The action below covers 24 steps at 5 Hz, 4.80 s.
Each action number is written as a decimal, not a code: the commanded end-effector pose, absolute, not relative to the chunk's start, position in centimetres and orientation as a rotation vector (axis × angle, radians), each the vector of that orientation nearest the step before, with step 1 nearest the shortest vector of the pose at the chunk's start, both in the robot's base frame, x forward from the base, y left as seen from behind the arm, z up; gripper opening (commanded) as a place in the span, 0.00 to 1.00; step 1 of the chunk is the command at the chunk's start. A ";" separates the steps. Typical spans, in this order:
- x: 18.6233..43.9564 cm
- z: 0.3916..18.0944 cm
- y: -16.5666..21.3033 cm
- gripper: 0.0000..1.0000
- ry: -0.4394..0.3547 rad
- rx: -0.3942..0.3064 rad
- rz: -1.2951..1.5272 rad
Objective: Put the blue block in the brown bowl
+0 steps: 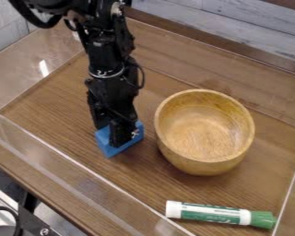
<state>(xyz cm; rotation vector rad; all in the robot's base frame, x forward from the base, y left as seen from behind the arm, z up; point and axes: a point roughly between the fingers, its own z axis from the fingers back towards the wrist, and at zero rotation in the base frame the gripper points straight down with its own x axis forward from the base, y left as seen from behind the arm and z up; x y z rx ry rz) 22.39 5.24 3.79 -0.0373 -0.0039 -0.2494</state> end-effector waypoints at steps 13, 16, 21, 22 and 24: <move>25.6 8.0 7.4 0.00 -0.180 0.089 -0.133; 26.0 9.2 6.4 0.00 -0.198 0.104 -0.107; 26.7 12.6 -1.9 0.00 -0.261 0.089 -0.075; 26.6 12.9 -2.5 0.00 -0.272 0.087 -0.066; 26.3 13.2 -4.0 0.00 -0.287 0.079 -0.054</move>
